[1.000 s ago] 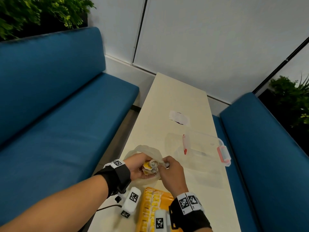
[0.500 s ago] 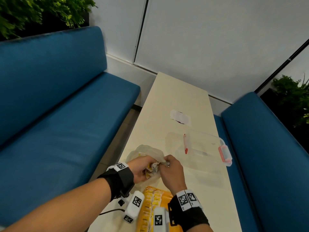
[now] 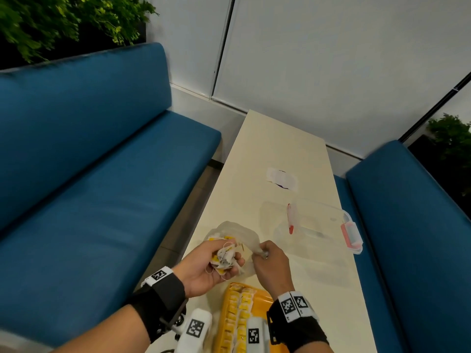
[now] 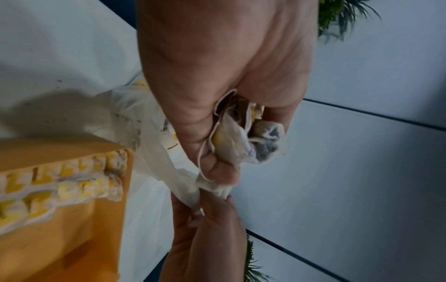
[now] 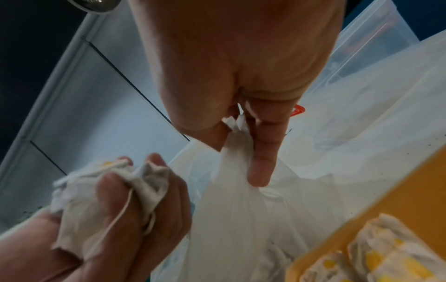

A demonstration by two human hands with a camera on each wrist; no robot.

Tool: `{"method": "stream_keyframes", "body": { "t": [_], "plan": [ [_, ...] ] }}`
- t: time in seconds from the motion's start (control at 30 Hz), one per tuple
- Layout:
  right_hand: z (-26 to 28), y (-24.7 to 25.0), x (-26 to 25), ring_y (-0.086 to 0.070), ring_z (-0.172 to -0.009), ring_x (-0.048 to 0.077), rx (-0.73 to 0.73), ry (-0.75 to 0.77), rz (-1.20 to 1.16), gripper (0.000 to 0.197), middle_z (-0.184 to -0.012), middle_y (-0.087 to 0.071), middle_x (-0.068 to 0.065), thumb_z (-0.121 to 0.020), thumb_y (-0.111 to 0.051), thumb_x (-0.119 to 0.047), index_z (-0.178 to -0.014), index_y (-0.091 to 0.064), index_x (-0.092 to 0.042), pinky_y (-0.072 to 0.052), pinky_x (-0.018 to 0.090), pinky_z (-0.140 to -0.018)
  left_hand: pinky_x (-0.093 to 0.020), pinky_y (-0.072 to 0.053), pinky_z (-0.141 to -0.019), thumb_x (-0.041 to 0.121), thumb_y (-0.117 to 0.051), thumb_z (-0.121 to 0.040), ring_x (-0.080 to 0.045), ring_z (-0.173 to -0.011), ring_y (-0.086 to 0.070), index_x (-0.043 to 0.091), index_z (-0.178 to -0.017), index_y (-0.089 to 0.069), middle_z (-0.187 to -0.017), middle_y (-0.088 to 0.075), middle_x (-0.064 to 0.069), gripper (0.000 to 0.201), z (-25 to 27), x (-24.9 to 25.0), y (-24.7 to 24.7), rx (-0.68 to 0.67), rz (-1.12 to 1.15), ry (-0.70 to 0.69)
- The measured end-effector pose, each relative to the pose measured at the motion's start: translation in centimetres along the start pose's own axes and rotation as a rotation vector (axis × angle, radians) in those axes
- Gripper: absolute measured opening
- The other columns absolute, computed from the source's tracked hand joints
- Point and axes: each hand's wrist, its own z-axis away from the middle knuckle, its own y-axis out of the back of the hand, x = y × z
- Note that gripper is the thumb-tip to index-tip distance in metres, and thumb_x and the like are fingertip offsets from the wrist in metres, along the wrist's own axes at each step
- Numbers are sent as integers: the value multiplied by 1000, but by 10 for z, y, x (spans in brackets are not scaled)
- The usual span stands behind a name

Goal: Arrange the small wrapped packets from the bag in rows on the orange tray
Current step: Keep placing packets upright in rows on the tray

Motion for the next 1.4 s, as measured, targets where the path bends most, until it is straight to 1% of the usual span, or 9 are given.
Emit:
{"method": "stream_keyframes", "body": {
  "t": [0.07, 0.17, 0.3, 0.4, 0.5, 0.73, 0.9, 1.13, 1.4],
  "plan": [
    [9, 4, 5, -62, -85, 13, -36, 3, -20, 23, -102, -62, -3, -84, -65, -21, -106, -58, -24, -52, 23, -70, -33, -60, -59, 20, -69, -86, -29, -85, -68, 3, -98, -69, -91, -65, -21, 20, 6, -7, 3, -9, 95, -20],
    [34, 19, 11, -54, -103, 4, 63, 146, 53, 46, -120, -44, -13, -81, -74, -27, -120, -50, -33, -49, 24, -84, -35, -61, -60, 17, -65, -87, -32, -87, -68, 3, -103, -67, -95, -65, -22, 21, 14, -18, 11, -5, 224, -51],
    [75, 36, 9, -58, -102, 2, 85, 392, 9, 41, -113, -51, -20, -79, -75, -14, -109, -58, -37, -51, 18, -71, -38, -61, -62, 18, -58, -94, -34, -88, -68, 2, -95, -69, -91, -65, -23, 19, 25, -31, 15, -30, 300, -51],
    [90, 32, 8, -68, -85, 9, -183, 278, -137, 32, -103, -64, -15, -79, -75, -12, -94, -65, -39, -57, 34, -67, -43, -62, -67, 16, -58, -94, -36, -87, -67, 4, -93, -68, -89, -63, -22, 16, 31, -42, 12, -45, 260, -30],
    [97, 20, 8, -71, -81, 13, -289, 185, -246, 30, -103, -67, -13, -78, -77, -15, -94, -68, -38, -58, 30, -66, -46, -62, -67, 15, -60, -94, -40, -79, -66, 4, -103, -62, -91, -62, -22, 15, 31, -52, 12, -37, 244, -5],
    [93, 8, 17, -70, -77, 15, -213, 194, -183, 29, -94, -69, -7, -79, -76, -6, -84, -70, -35, -60, 33, -72, -52, -56, -76, 18, -64, -90, -37, -81, -67, 9, -99, -69, -96, -68, -20, 14, 33, -63, 14, 11, 236, -10],
    [98, 5, 14, -65, -84, 7, -186, 286, -99, 25, -92, -66, -9, -81, -74, -5, -87, -70, -29, -53, 16, -67, -52, -55, -78, 20, -61, -94, -36, -80, -67, 9, -94, -72, -97, -67, -21, 15, 34, -68, 13, 41, 235, -22],
    [109, 14, 19, -51, -107, 3, -151, 613, 138, 27, -108, -40, -23, -80, -69, -24, -103, -60, -36, -44, 10, -83, -48, -57, -78, 20, -60, -94, -35, -78, -67, 6, -99, -66, -92, -65, -22, 15, 33, -73, 12, 88, 279, -89],
    [111, 1, 19, -51, -95, 3, -125, 691, 233, 7, -95, -41, -22, -86, -62, -36, -93, -64, -35, -48, 20, -77, -33, -51, -55, 24, -66, -87, -29, -67, -66, 8, -108, -61, -92, -66, -20, 27, 37, -78, 10, 108, 284, -61]
  ]
}}
